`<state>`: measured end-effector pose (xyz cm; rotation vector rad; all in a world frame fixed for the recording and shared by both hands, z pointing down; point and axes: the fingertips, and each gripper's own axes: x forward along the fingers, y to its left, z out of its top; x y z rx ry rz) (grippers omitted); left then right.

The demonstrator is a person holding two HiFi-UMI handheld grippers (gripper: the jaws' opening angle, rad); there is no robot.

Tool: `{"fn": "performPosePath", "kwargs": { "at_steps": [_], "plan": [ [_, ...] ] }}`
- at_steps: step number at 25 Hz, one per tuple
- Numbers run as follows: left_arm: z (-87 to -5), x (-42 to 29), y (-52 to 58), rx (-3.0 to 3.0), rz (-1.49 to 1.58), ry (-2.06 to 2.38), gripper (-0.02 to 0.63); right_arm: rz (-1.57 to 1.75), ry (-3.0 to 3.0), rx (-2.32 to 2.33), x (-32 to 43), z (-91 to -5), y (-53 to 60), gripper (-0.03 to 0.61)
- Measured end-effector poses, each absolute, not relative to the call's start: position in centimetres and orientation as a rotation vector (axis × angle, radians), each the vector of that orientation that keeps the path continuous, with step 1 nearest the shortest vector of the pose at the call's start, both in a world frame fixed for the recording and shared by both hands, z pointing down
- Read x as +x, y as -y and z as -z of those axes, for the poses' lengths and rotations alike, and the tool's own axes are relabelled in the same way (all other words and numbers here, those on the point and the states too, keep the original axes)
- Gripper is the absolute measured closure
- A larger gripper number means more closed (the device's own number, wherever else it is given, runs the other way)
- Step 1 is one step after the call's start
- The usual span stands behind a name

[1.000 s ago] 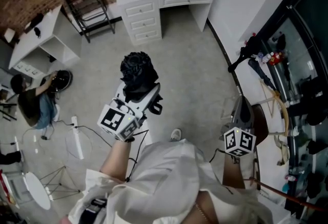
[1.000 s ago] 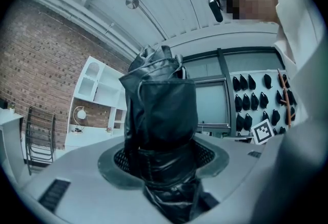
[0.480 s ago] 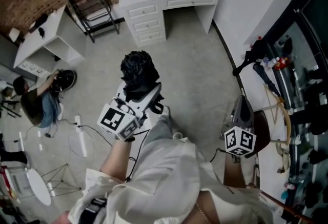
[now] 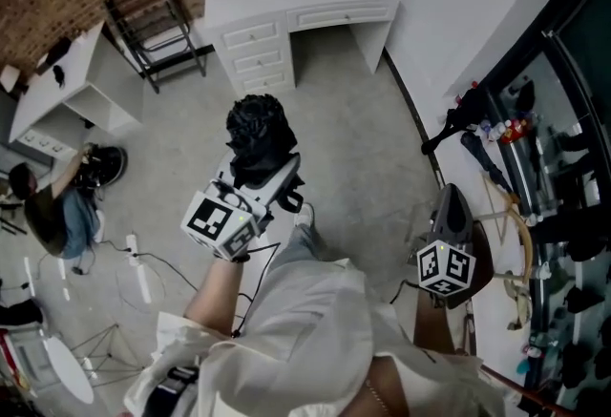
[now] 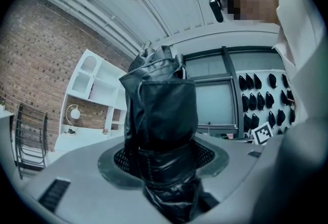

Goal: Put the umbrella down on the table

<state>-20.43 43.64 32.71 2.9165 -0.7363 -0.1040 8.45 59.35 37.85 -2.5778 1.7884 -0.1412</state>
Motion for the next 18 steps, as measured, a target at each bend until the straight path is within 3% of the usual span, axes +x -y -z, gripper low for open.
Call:
{"fn": "performPosePath", "kwargs": {
  "at_steps": [18],
  "plan": [
    [-33.9, -17.0, -21.8, 2.912, 0.101, 0.651, 0.348, 0.123, -1.754, -2.627, 10.0, -36.7, -37.9, 0.560]
  ]
}}
